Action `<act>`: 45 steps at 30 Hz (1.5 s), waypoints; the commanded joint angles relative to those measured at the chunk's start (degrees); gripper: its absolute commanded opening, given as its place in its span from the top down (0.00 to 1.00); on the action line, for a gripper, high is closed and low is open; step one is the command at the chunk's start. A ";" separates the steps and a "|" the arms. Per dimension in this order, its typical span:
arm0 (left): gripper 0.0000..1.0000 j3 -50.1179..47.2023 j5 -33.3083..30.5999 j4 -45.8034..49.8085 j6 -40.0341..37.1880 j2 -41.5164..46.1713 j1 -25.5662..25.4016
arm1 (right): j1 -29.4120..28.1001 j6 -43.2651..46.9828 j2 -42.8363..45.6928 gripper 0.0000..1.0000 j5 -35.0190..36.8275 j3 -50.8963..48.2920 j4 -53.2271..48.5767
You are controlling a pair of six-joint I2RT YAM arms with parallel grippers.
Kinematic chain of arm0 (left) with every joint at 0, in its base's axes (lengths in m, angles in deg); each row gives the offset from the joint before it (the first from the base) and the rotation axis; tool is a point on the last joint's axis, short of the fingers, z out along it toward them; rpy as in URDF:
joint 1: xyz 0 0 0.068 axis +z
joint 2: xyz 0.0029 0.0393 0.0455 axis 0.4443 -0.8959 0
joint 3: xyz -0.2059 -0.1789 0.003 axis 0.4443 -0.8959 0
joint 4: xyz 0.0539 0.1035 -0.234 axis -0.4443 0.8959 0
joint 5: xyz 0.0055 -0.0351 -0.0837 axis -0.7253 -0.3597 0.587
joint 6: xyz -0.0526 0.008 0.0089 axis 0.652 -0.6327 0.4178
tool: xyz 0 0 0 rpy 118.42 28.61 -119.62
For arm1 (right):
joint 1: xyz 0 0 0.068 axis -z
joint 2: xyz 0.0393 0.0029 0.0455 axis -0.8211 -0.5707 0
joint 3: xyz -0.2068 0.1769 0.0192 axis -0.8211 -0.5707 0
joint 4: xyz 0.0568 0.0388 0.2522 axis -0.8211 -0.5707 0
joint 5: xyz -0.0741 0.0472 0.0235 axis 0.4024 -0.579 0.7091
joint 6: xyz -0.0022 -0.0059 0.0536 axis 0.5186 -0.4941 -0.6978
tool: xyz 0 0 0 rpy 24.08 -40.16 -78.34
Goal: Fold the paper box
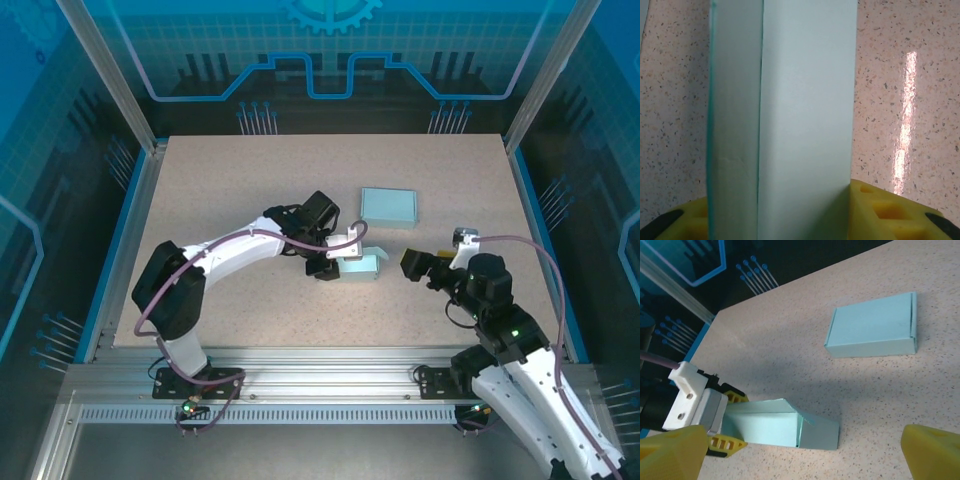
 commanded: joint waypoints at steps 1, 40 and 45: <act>0.56 -0.55 -1.11 1.16 -1.65 -2.17 0.64 | 2.29 -12.31 2.09 0.00 6.28 -1.59 -1.49; 0.29 -30.59 -21.89 -24.40 43.10 42.30 1.89 | -16.74 11.34 -40.96 0.16 18.86 27.36 -18.82; 0.44 -34.01 -21.01 -24.83 47.82 44.19 3.42 | -16.65 14.62 -43.15 0.17 14.38 28.09 -17.13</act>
